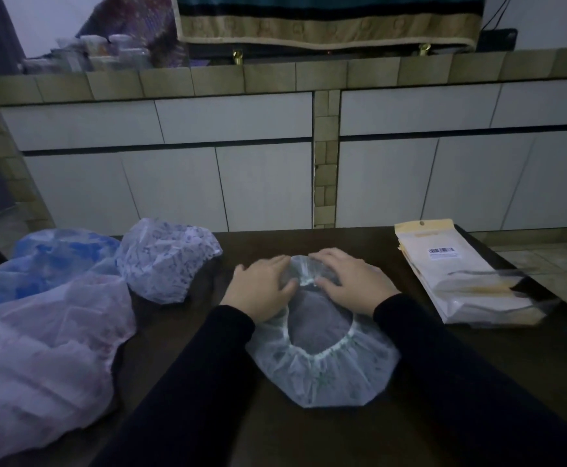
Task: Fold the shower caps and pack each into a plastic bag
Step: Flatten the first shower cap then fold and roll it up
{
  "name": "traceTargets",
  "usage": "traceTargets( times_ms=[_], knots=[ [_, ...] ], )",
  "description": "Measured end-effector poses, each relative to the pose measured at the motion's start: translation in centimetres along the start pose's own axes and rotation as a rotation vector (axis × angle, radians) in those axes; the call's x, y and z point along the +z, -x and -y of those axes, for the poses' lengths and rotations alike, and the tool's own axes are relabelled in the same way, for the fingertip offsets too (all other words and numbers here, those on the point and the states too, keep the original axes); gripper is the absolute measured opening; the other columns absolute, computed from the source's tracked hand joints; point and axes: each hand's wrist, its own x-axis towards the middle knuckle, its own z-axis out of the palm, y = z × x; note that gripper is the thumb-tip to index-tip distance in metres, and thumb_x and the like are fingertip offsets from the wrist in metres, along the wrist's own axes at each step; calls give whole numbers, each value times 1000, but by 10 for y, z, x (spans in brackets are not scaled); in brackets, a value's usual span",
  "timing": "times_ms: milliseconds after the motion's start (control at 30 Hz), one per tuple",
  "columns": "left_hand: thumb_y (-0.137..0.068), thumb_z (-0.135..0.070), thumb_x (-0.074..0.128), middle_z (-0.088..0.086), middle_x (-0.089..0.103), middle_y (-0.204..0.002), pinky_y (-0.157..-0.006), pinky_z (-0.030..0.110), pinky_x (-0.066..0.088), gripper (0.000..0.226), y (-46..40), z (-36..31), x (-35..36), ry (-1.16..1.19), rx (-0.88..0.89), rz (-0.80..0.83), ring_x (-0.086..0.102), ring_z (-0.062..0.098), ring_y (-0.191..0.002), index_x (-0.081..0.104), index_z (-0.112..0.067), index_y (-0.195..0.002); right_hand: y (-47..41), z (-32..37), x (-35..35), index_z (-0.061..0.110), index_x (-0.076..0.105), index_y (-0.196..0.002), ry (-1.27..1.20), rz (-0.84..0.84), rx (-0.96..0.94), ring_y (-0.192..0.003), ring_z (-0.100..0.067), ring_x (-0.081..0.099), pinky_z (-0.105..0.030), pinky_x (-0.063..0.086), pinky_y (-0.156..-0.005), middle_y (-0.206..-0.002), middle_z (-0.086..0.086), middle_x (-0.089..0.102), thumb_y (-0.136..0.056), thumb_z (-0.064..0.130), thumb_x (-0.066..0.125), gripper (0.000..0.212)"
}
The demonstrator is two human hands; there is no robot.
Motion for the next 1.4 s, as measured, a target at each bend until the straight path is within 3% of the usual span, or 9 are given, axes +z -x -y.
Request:
traceTargets(
  times_ms=[133, 400, 533, 667, 767, 833, 1000, 1267, 1400],
  knots=[
    [-91, -70, 24, -16, 7, -160, -113, 54, 16, 75, 1, 4, 3, -12, -72, 350, 12, 15, -147, 13, -29, -154, -1, -5, 10, 26, 2, -154, 204, 314, 156, -148, -15, 4, -45, 6, -119, -162, 6, -1, -95, 64, 27, 74],
    [-74, -88, 13, -14, -1, -161, -111, 64, 3, 99, 2, 5, 2, -20, -257, 428, 2, 18, -149, 8, -29, -154, -2, -7, 11, 26, 10, -154, 203, 301, 264, -147, -14, 9, -55, 4, -115, -161, 7, 6, -86, 76, 29, 86],
    [-93, -65, 33, -9, 18, -160, -116, 54, 9, 63, 8, 16, -11, 131, -219, 210, 19, 17, -146, 40, -29, -144, -2, 8, 8, 19, 41, -143, 294, 98, 232, -138, -22, 32, -57, 11, -112, -149, -2, 39, -90, 69, 32, 74],
    [-95, -46, 42, 0, 58, -135, -103, 39, 39, 44, 15, 15, -13, 221, -168, -135, 53, 19, -123, 62, -18, -123, -10, 15, 4, 25, 33, -147, 230, -115, -40, -145, -18, 15, -53, 13, -115, -156, 3, 26, -98, 46, 39, 54],
    [-95, -47, 42, 3, 62, -121, -95, 38, 43, 32, 19, 6, -5, 192, -142, 5, 56, 24, -116, 58, -26, -112, -13, 10, 11, 30, 7, -154, 153, 177, -73, -148, -15, 7, -51, 9, -117, -161, 8, 3, -97, 53, 39, 69],
    [-95, -59, 33, 5, 48, -139, -103, 42, 34, 49, 19, 6, 4, 55, -140, 249, 42, 24, -132, 48, -26, -127, -14, 2, 18, 30, -3, -154, 144, 297, 8, -147, -15, 9, -46, 9, -119, -162, 7, -1, -94, 62, 34, 76],
    [-87, -76, 22, -4, 4, -162, -114, 53, 8, 85, 13, 12, 7, -85, -141, 358, 6, 20, -148, 12, -24, -154, -19, -1, 17, 21, 6, -155, 157, 313, 221, -148, -16, 8, -37, 12, -119, -162, 1, 5, -84, 77, 35, 94],
    [-94, -44, 49, -3, 55, -138, -111, 41, 31, 41, 19, 24, -9, 244, -211, -222, 48, 13, -129, 62, -22, -127, -5, 20, -1, 10, 50, -132, 443, 89, 554, -116, -29, 48, -38, 46, -87, -127, -14, 50, -81, 75, 45, 83],
    [-93, -28, 50, 6, 67, -114, -89, 35, 46, 13, 28, 15, -13, 236, -211, -128, 61, 24, -105, 61, -22, -94, -5, 20, -8, 14, 47, -132, 431, -43, 325, -123, -29, 41, -44, 38, -95, -133, -11, 43, -82, 63, 55, 71]
  ],
)
